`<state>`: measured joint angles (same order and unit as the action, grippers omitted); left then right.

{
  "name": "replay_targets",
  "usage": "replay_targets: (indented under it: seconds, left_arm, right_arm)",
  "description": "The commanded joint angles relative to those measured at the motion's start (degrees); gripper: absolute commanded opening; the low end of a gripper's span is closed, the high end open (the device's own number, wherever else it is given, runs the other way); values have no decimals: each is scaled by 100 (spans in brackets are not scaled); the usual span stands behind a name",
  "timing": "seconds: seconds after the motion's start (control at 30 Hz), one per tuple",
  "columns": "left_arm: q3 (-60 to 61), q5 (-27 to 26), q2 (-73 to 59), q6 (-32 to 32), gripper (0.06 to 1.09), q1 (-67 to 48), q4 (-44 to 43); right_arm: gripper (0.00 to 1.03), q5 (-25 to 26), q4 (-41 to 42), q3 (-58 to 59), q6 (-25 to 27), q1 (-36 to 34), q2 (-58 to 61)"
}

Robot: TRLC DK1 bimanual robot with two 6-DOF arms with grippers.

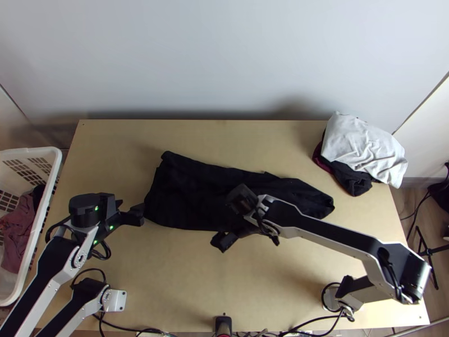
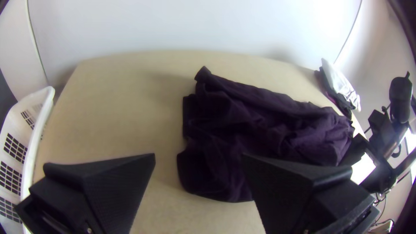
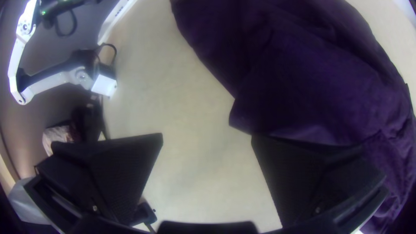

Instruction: Fold the t-shirt

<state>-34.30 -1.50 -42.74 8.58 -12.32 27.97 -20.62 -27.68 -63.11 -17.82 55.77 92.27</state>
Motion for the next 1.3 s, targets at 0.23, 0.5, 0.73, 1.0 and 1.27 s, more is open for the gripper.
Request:
replay_targets:
  seconds: [0.23,0.5,0.73,1.0,1.27]
  left_arm:
    - [249,-17,451,-137,102,282,69]
    - [460,-26,460,-155,102,291,-169]
    - [548,-26,504,-155,102,388,-195]
    - [679,-149,539,-128,102,555,-476]
    - [776,-756,530,-137,102,1091,-573]
  right_arm:
    - [97,893,123,-483,341,-233,388]
    - [97,1227,-36,-430,657,-233,213]
    - [97,1508,-88,-448,886,-242,142]
    - [97,1939,-53,-421,1062,-242,195]
    - [97,2396,52,-386,1325,-470,766]
